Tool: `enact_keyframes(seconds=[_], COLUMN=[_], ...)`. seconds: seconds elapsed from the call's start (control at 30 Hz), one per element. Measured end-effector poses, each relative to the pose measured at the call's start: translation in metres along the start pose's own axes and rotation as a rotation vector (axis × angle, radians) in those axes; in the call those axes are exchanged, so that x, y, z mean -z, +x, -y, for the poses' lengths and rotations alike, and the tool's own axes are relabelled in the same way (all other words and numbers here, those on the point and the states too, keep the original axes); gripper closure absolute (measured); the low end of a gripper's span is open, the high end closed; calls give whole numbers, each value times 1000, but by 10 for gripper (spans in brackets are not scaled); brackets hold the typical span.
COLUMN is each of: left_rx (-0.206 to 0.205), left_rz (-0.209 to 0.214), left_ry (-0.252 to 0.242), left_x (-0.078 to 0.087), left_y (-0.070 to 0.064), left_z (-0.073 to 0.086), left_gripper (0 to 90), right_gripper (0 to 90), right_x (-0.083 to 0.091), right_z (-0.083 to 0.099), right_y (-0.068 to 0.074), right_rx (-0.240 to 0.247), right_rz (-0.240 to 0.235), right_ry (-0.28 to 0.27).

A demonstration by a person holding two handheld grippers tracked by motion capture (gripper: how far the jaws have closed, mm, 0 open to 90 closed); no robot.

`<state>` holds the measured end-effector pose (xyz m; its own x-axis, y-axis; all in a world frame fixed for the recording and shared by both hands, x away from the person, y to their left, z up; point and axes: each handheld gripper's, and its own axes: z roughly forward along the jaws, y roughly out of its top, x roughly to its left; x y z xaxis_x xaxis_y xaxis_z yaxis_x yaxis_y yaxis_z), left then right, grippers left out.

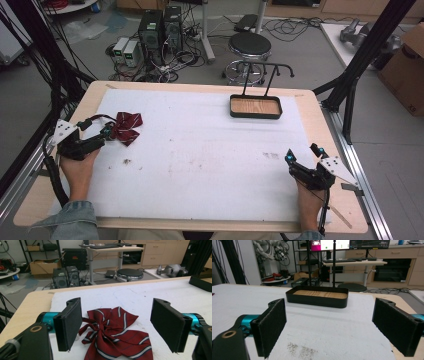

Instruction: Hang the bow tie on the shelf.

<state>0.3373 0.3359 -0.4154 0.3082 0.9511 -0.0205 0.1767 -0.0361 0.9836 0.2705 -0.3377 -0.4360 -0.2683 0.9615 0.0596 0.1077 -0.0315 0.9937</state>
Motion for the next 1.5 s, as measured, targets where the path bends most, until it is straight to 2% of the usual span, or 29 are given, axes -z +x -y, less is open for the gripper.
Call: enact_keyframes(seconds=[0.27,0.4,0.47,0.67,0.77,0.87,1.0,1.07,1.17,1.2,1.3,1.4,1.5], left_rx=[4,4,-9,-2,-12,3,-5,10,40,40,24,31,22], left_rz=[-17,-6,-4,-5,-10,-11,-29,-44,-20,-20,-27,-27,-11], left_ry=[20,30,35,36,47,51,59,73,135,135,169,180,225], left_x=[-4,-6,-8,-12,-17,-22,-29,-34,-43,-43,-57,-64,-75], left_y=[-1,-3,-5,-6,-5,-2,-1,2,7,7,7,8,10], left_z=[1,2,2,1,0,-1,1,5,6,6,5,6,7], left_gripper=[244,250,264,281,290,296,355,364,363,357,361,381,410], right_gripper=[112,112,112,112,112,112,112,112,112,112,112,112,112], right_x=[0,-1,-1,-1,-1,-1,-1,-1,-2,-2,-2,-2,-2], right_z=[0,0,0,0,0,0,0,0,1,1,0,1,1], right_y=[0,0,0,1,0,0,0,1,1,1,1,1,1], right_rx=[9,12,10,7,6,12,14,15,14,15,15,17,17], right_rz=[-1,-2,-3,-5,-6,-7,-9,-8,-9,-11,-10,-7,-8], right_ry=[1,0,0,4,5,4,6,8,15,14,17,17,18])
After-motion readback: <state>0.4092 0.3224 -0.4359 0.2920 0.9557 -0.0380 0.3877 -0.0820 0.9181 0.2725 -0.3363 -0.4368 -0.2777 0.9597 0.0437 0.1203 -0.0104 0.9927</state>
